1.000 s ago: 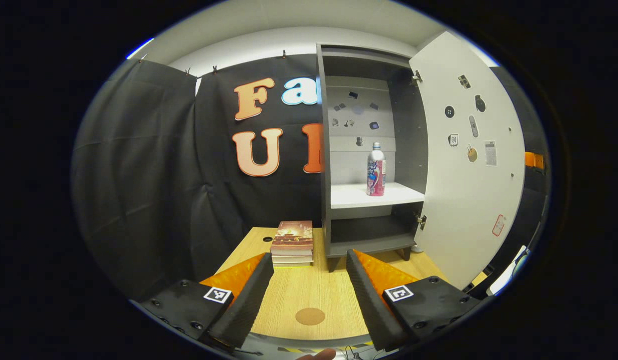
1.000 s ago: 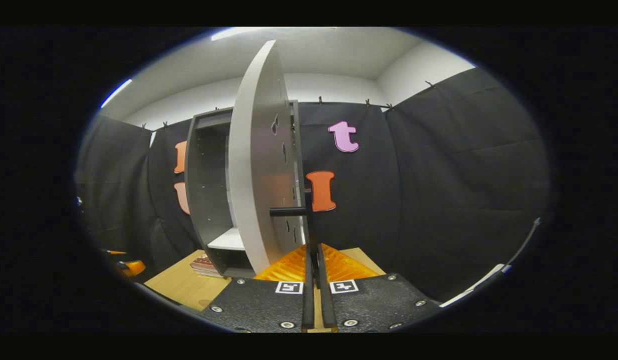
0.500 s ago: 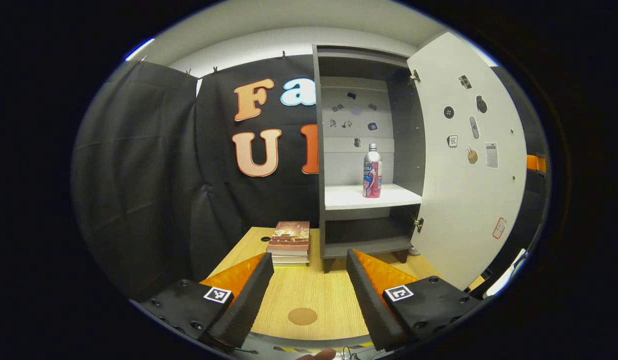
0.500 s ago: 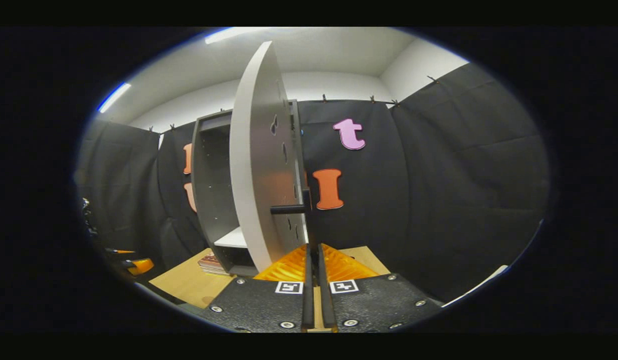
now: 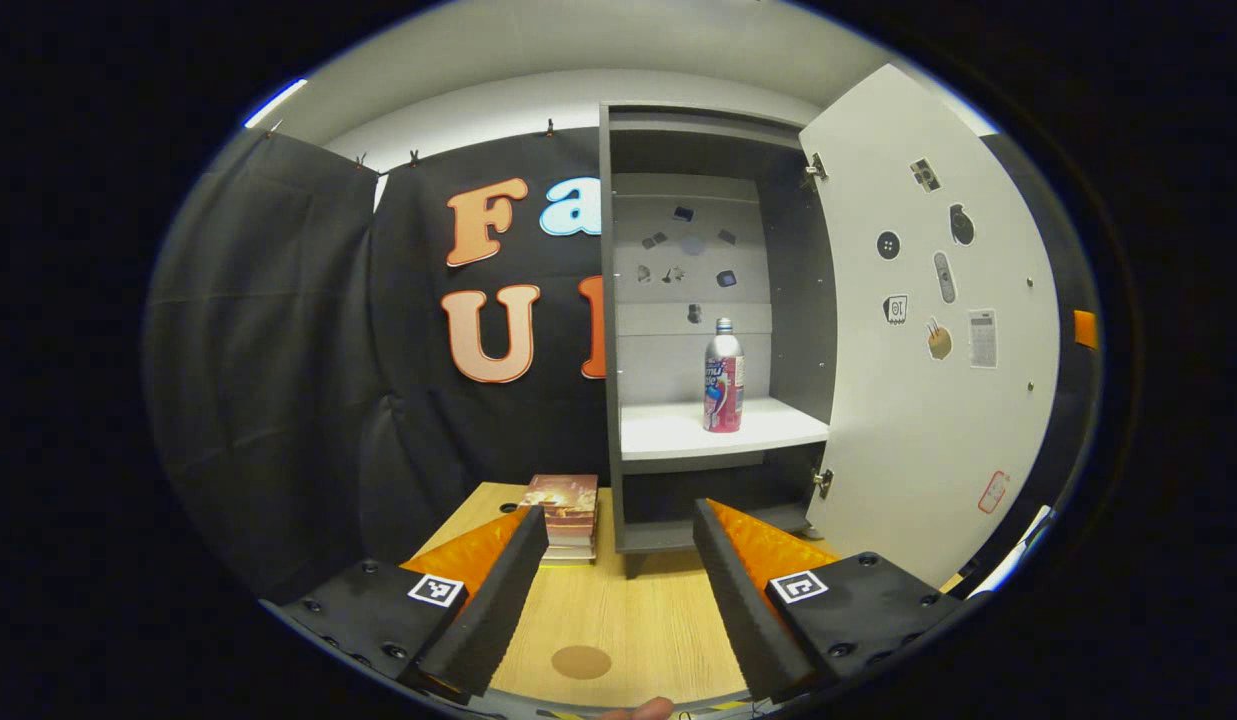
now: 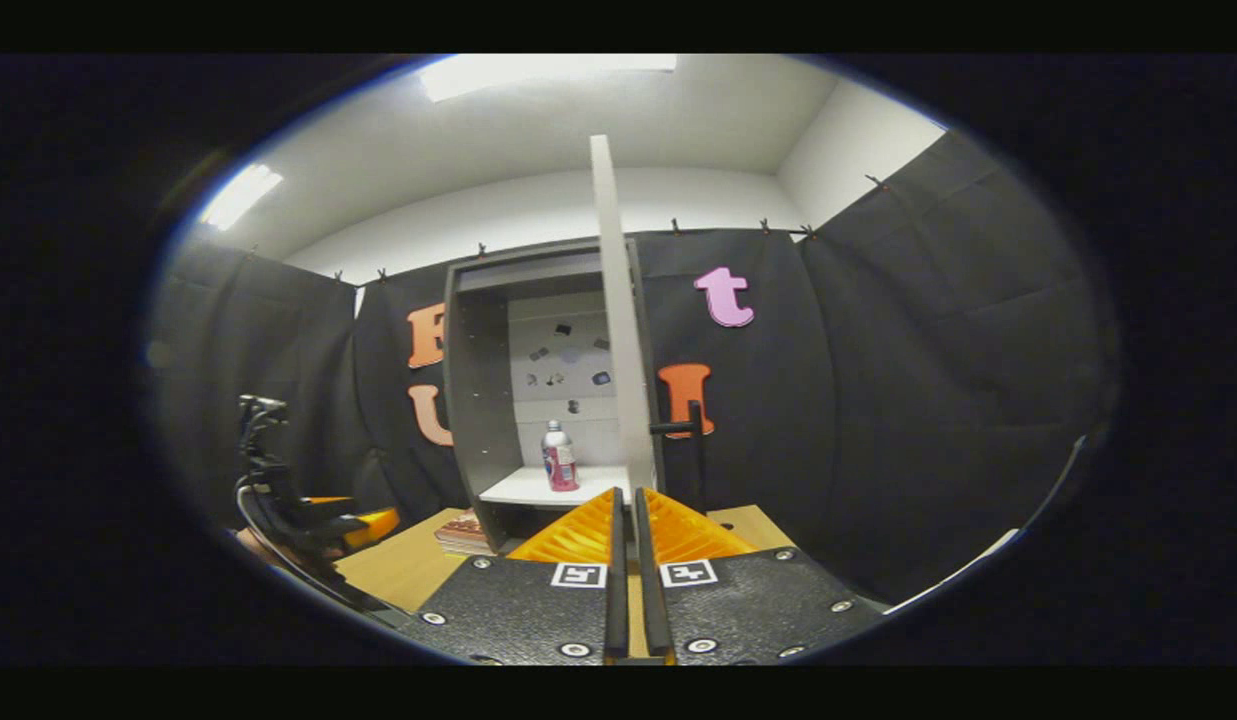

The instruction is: Open the cabinet door with the right hand, grasp the bottle in the cabinet with the left hand and place it on the coaster, then close the cabinet door with the right hand.

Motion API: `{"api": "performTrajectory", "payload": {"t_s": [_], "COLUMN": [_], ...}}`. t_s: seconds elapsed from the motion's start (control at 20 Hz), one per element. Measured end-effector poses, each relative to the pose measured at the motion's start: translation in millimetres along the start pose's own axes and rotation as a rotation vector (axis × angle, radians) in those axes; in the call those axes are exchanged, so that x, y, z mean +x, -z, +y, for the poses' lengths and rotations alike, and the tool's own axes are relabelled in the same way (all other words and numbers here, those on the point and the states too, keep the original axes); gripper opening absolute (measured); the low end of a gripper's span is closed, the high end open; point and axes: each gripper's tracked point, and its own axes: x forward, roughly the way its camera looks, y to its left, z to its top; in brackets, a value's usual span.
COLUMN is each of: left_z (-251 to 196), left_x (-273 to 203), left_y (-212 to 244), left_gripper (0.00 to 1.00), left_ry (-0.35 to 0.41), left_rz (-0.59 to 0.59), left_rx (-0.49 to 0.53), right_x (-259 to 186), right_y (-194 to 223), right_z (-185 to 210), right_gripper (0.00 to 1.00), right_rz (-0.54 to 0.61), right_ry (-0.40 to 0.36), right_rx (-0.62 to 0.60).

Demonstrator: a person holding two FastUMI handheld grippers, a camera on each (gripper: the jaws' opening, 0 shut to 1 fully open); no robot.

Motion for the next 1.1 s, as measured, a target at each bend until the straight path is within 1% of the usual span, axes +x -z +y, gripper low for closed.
{"api": "performTrajectory", "payload": {"t_s": [0.05,0.1,0.15,0.2,0.25,0.3,0.35,0.4,0.6,0.7,0.8,0.9,1.05,1.1], "left_z": [-9,-19,-29,-40,-52,-64,-76,-85,-118,-130,-140,-146,-151,-152], "left_x": [17,35,54,74,93,112,131,152,233,268,296,322,354,363], "left_y": [-5,-9,-14,-20,-24,-30,-34,-38,-53,-57,-57,-57,-54,-51], "left_gripper": [0.95,0.95,0.95,0.94,0.95,0.96,0.95,0.95,0.95,0.95,0.95,0.95,0.94,0.95], "left_ry": [0.018,0.042,0.066,0.089,0.115,0.139,0.159,0.175,0.224,0.244,0.261,0.267,0.27,0.271], "left_rz": [-0.006,-0.014,-0.02,-0.031,-0.039,-0.05,-0.061,-0.071,-0.109,-0.111,-0.104,-0.101,-0.096,-0.091], "left_rx": [-0.003,-0.006,-0.008,-0.01,-0.008,-0.005,0.001,0.009,0.034,0.029,0.015,0.009,0.002,0.0], "right_x": [-4,-5,-3,1,6,13,21,30,69,87,93,109,117,121], "right_y": [0,1,1,3,5,9,14,18,32,39,43,47,51,53], "right_z": [11,21,29,39,47,53,59,63,73,74,68,64,63,60], "right_gripper": [0.17,0.1,0.17,0.13,0.1,0.16,0.29,0.28,0.4,0.42,0.44,0.45,0.45,0.45], "right_rz": [-0.006,-0.015,-0.021,-0.031,-0.032,-0.029,-0.023,-0.019,0.014,0.034,0.055,0.074,0.089,0.101], "right_ry": [-0.014,-0.023,-0.029,-0.034,-0.037,-0.036,-0.032,-0.022,0.016,0.04,0.073,0.105,0.134,0.148], "right_rx": [-0.007,-0.011,-0.017,-0.018,-0.017,-0.014,-0.011,-0.01,-0.008,0.0,0.005,0.008,0.01,0.006]}}
